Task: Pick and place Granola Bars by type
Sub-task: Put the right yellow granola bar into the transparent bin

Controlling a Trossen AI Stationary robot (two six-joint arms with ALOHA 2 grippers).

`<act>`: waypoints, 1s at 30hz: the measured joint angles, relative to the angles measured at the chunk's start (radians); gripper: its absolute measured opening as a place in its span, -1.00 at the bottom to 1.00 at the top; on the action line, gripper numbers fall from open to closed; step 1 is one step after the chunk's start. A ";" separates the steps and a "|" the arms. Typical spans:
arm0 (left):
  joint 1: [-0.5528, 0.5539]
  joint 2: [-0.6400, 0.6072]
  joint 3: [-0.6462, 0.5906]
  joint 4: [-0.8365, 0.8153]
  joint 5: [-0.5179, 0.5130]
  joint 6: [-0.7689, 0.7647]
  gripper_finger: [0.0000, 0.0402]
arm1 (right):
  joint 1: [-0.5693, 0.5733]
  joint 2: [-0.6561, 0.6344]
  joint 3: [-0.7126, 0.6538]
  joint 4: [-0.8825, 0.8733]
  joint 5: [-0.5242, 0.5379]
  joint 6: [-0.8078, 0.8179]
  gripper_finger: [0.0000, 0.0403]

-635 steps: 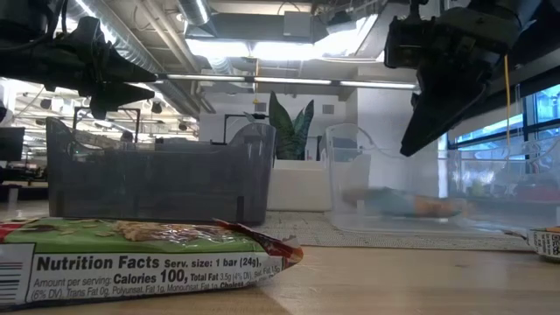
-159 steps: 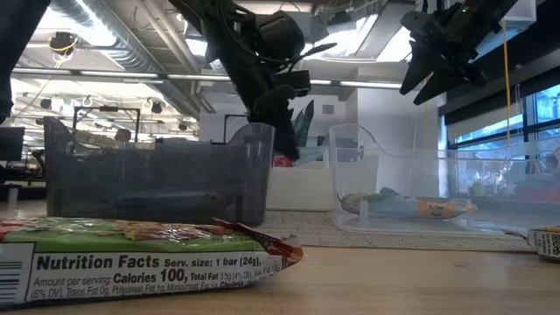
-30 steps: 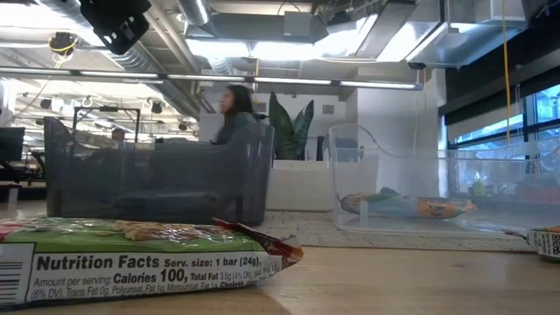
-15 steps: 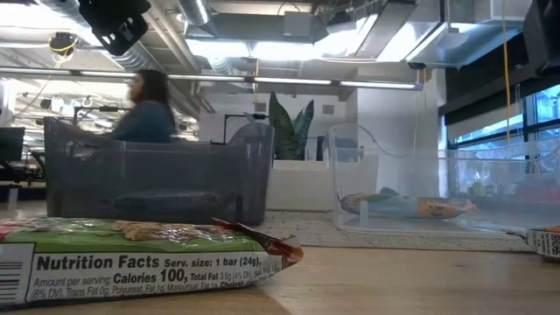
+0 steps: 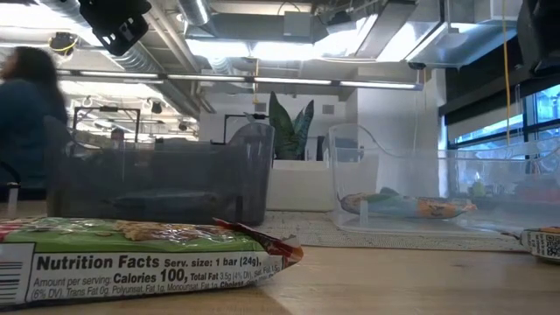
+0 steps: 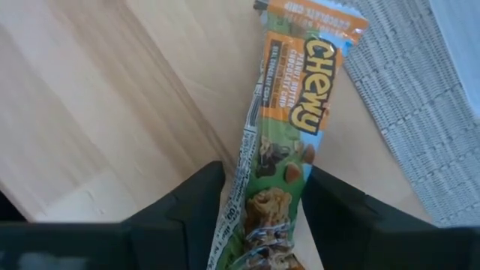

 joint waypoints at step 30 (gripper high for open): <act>0.000 0.000 0.000 0.000 0.000 -0.002 0.07 | -0.009 0.007 0.114 0.011 -0.022 -0.070 -0.56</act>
